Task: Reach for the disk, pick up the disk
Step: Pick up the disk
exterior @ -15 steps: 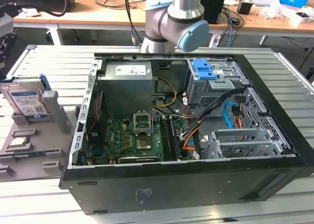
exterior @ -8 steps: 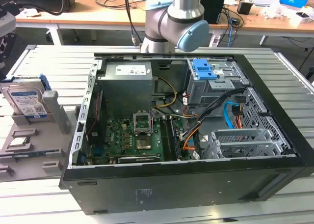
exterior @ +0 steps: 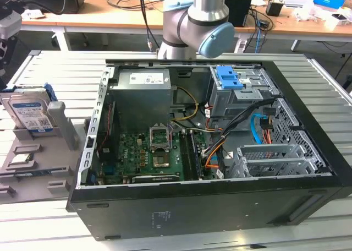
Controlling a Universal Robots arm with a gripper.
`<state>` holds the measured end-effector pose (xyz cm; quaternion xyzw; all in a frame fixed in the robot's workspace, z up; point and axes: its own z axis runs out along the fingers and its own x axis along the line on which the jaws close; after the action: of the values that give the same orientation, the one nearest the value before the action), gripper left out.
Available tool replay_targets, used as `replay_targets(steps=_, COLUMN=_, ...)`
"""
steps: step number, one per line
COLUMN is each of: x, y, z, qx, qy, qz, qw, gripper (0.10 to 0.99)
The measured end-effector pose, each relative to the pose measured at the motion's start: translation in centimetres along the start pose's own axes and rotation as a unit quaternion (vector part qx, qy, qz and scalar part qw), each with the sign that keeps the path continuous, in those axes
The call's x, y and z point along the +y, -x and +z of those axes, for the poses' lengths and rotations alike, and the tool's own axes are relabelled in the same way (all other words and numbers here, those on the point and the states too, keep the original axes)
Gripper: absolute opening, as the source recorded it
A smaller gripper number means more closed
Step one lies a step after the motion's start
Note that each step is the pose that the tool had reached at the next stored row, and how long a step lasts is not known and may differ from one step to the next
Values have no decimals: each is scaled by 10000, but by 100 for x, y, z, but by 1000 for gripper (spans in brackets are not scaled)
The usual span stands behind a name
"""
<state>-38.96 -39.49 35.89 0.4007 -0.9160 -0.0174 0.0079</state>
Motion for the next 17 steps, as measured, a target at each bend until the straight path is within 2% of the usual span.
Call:
replay_targets(steps=4, x=0, y=0, z=0, qx=8, qy=0, qz=-223, qw=9998, gripper=106)
replay_targets(steps=11, x=0, y=0, z=0, qx=25, qy=0, qz=-650, qw=9979, gripper=106)
replay_targets(steps=17, x=0, y=0, z=0, qx=44, qy=-1, qz=-1142, qw=9935, gripper=106)
